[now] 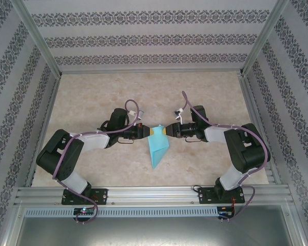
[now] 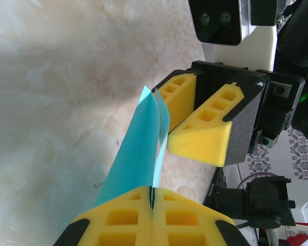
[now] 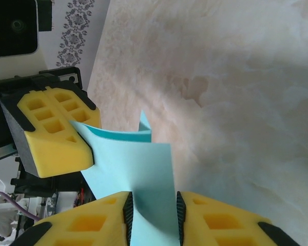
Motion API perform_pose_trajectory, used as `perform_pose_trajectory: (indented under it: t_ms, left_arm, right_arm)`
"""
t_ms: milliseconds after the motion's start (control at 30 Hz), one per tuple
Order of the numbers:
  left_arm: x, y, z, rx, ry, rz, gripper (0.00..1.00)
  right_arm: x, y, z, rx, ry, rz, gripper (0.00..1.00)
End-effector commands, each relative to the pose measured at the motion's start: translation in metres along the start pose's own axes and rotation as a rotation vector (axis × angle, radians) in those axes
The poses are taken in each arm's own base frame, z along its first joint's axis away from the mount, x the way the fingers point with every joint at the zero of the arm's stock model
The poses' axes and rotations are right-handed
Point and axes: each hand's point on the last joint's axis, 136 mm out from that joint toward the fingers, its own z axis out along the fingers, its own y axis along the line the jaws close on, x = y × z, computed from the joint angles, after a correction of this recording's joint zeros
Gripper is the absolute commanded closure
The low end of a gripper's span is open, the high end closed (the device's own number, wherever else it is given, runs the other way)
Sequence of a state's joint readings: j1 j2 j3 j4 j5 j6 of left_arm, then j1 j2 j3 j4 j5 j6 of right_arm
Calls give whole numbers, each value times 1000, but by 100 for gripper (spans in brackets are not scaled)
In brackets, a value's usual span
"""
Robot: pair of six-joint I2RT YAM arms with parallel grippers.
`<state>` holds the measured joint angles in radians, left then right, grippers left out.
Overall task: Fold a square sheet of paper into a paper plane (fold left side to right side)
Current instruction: Fold the wing for the fifth time at the center of the table.
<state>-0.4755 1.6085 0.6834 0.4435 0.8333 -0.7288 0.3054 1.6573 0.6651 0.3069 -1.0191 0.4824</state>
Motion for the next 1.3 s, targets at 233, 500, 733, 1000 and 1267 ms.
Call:
perform_pose_trajectory:
  t_ms: [233,500,733,1000,1267]
  left_arm:
    - [-12,-5,3,33,-15,56,100]
    - [-14,-4,3,22,-14,64,81]
    - [-22,-1,-24,-176,-60,149,44]
    - [-15,-19,-71,-365,-96,275,38]
    - [15,-51,-89,-498,-52,396,38]
  right_arm:
    - [5,5,-9,24,18,-51,81]
    - [6,3,-13,54,18,-30,100]
    - [10,-6,-21,166,34,42,100]
    - [10,-5,-29,245,19,90,100]
    - [8,-2,-27,308,23,165,100]
